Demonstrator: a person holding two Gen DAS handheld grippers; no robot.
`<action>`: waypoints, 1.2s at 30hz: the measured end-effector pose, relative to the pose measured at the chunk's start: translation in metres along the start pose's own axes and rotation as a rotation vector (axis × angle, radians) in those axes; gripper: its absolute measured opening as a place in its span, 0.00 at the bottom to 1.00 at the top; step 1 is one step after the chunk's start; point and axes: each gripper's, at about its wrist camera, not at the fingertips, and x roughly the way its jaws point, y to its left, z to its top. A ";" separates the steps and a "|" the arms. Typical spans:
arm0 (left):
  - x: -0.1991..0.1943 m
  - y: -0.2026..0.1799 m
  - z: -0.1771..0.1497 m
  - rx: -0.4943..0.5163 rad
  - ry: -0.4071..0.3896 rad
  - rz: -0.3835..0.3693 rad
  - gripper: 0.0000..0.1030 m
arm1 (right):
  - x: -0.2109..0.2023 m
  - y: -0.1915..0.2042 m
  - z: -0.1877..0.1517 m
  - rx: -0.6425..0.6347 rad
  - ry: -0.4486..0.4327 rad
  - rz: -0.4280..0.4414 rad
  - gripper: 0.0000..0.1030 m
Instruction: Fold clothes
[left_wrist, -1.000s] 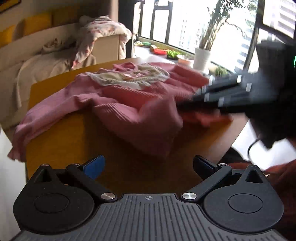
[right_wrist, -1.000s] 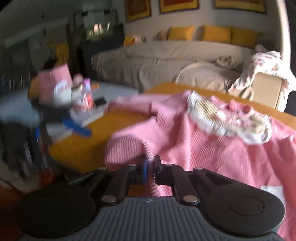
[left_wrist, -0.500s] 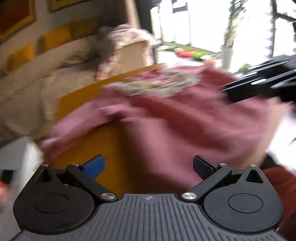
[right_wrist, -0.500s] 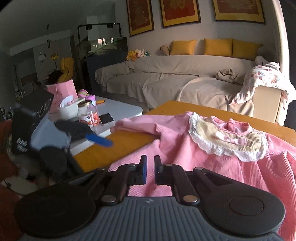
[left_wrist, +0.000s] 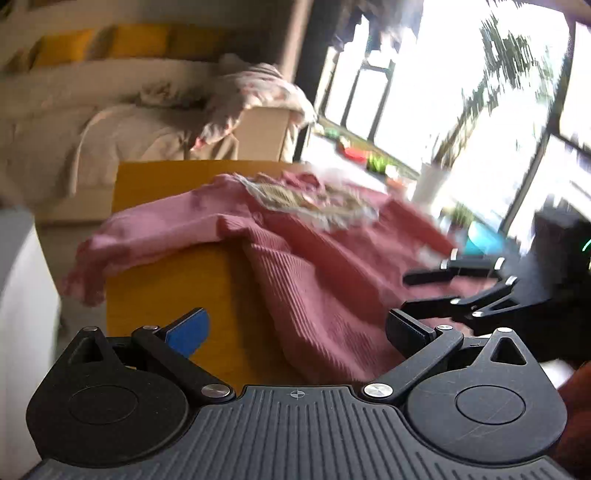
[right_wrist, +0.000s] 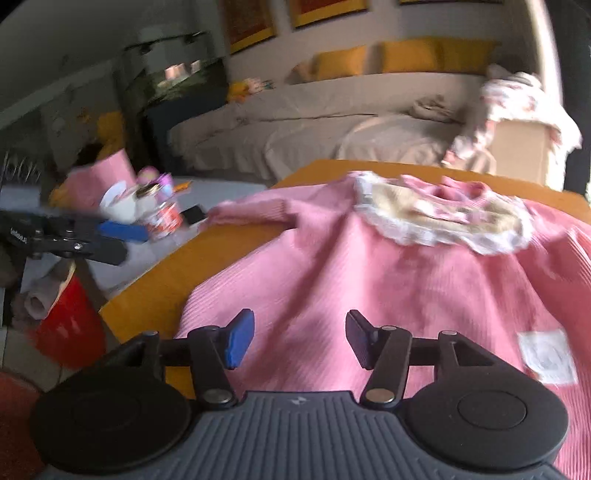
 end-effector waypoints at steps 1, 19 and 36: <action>0.005 -0.003 0.000 0.024 0.012 0.035 1.00 | 0.002 0.013 0.001 -0.077 0.007 0.006 0.59; 0.026 -0.025 -0.020 0.134 0.062 -0.029 1.00 | 0.014 0.043 0.028 -0.182 -0.004 0.067 0.03; 0.027 0.018 -0.042 0.197 0.117 0.407 1.00 | -0.002 -0.013 0.029 0.023 -0.063 -0.036 0.86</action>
